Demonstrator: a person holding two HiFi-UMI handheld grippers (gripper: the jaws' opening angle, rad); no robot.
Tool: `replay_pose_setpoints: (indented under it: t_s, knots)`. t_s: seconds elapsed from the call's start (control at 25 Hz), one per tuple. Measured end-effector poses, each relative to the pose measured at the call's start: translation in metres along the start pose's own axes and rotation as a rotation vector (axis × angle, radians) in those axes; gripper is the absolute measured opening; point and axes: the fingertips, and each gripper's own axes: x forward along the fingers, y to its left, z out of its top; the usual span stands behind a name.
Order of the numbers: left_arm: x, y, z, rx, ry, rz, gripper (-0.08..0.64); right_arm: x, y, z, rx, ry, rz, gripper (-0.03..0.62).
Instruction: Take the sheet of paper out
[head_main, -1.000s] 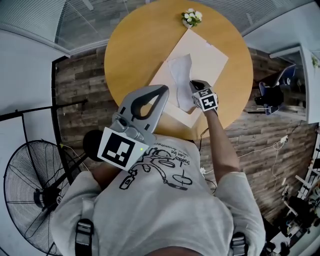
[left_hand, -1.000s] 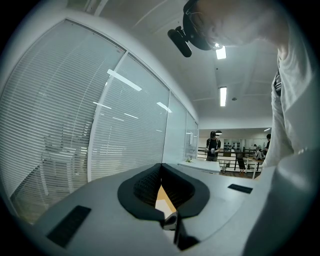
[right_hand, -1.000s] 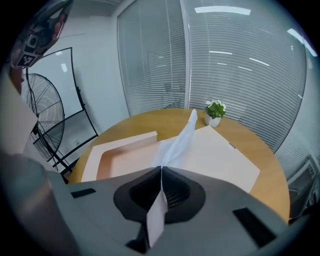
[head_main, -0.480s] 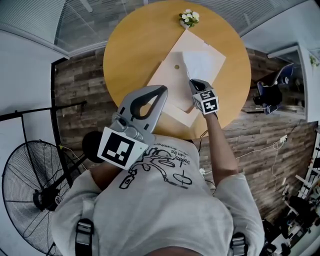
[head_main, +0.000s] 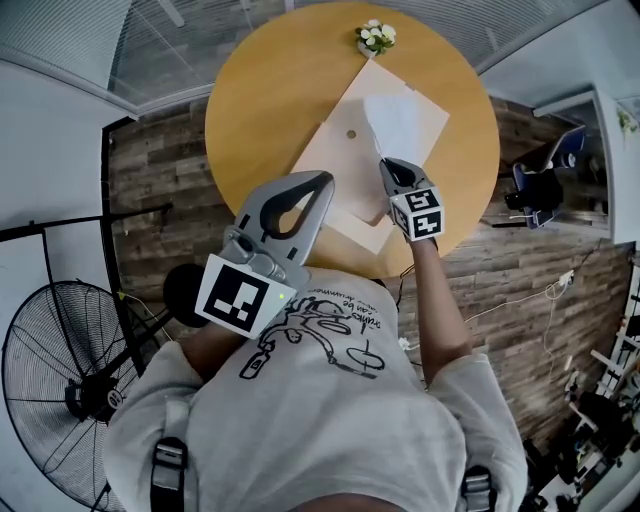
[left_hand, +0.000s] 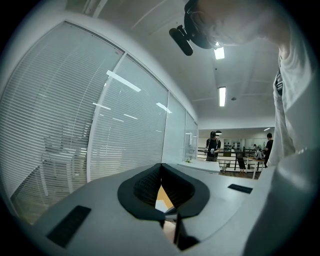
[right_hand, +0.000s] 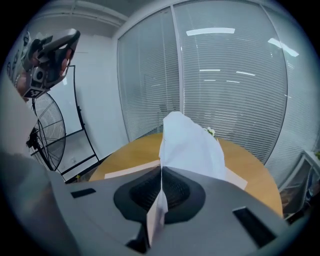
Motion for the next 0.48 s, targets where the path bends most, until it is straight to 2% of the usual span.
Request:
replay_pose_setpoints:
  t_s: [0.48]
  knots:
    - [0.004, -0.005, 0.001, 0.005, -0.004, -0.003, 0.021, -0.058, 0.006, 0.038, 0.014, -0.104, -0.038, 0.011]
